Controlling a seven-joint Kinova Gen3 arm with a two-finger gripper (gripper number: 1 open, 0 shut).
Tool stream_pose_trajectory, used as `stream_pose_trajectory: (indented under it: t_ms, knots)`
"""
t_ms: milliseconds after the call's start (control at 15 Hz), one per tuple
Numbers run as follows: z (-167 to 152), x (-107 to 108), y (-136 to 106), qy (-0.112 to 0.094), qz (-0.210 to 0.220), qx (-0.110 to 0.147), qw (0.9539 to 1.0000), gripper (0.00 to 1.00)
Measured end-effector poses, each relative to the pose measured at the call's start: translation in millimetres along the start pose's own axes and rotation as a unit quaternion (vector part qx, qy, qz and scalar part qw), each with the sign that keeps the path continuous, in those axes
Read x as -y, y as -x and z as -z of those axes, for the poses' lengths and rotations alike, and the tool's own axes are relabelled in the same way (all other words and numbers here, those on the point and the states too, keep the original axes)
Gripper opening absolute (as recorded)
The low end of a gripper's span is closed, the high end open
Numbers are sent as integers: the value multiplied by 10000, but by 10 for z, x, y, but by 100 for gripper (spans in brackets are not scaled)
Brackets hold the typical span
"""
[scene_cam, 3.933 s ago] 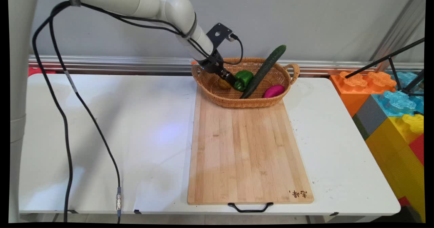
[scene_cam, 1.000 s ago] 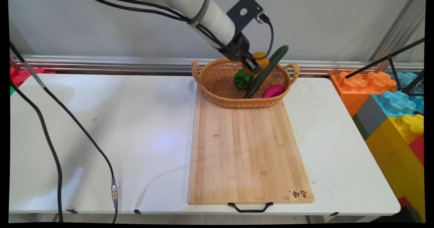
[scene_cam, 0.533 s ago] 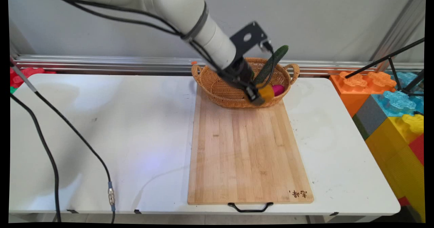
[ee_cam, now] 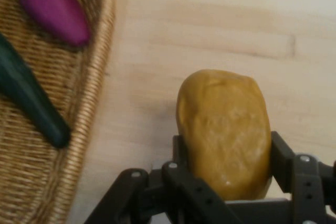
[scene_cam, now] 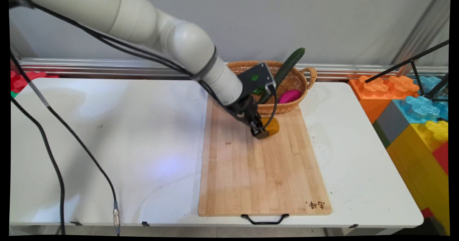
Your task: Place the picked object on the cutting board
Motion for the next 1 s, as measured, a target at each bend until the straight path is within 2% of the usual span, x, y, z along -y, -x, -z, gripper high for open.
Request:
stream_pose_trajectory:
  t_ms: [400,800,867,1000]
  knots:
    - [-260,-49,155,184,-63,54,9998,0]
    - [-286,-68,144,307,-96,15,9995,0]
    - [-271,-64,135,325,-114,-2,9994,100]
    - [-236,-59,112,368,-134,-32,9992,100]
